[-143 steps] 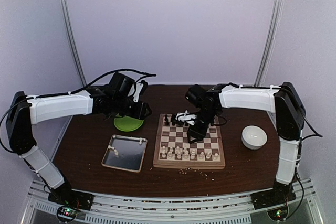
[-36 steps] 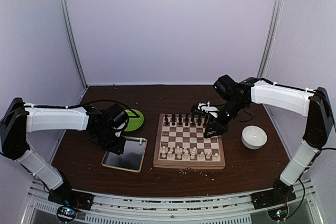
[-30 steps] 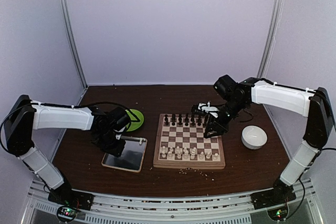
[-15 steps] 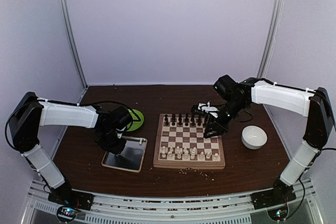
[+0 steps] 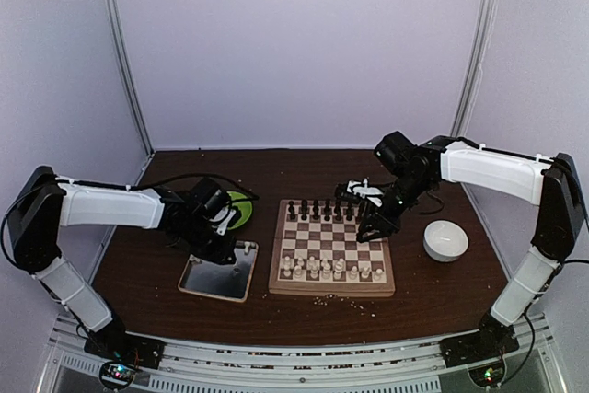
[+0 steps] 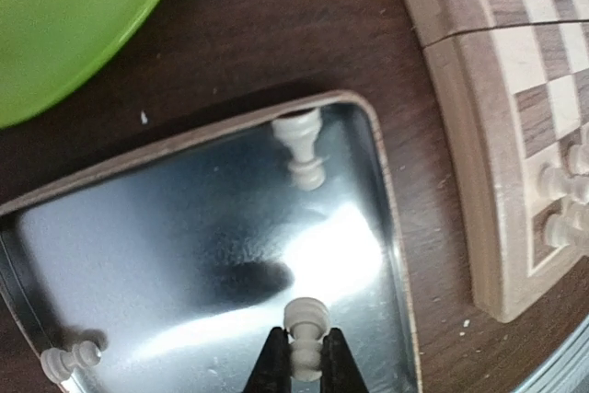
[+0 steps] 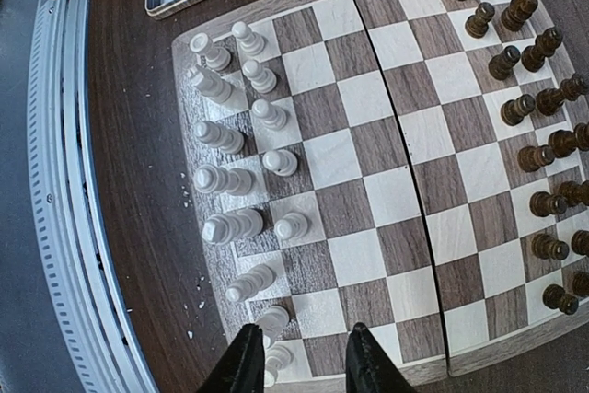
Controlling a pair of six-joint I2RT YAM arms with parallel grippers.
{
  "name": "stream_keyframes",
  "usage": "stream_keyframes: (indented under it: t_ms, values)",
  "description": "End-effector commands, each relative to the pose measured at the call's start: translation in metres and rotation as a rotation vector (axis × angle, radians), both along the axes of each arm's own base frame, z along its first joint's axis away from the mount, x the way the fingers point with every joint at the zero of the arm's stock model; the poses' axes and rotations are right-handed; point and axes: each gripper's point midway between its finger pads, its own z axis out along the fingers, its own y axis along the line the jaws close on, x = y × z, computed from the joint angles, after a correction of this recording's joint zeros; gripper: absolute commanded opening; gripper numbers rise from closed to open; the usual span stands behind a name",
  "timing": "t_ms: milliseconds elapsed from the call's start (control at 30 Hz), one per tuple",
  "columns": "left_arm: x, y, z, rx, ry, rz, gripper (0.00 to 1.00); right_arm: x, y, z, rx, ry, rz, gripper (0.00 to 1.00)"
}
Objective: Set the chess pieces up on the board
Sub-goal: Pick up the pawn from the storage box, then place the pawn on the chessboard.
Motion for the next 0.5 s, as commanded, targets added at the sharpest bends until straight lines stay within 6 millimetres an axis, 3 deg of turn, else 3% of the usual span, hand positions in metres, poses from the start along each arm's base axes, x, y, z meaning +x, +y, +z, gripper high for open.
stream_keyframes:
  t_ms: [0, 100, 200, 467]
  values:
    - [0.018, -0.035, 0.055, -0.217, -0.136, -0.06, 0.02, -0.002, 0.0, 0.0, 0.012, 0.012, 0.004, 0.31]
    - [0.026, -0.049, 0.09, -0.292, -0.206, -0.097, 0.03, -0.002, 0.001, 0.0, 0.012, 0.013, 0.006, 0.31]
    - [0.038, -0.065, 0.111, -0.329, -0.241, -0.136, 0.03, -0.002, 0.001, 0.0, 0.009, 0.013, 0.006, 0.31]
    - [0.059, -0.127, 0.115, -0.305, -0.248, -0.297, 0.04, 0.0, -0.002, 0.001, 0.004, 0.0, 0.001, 0.31]
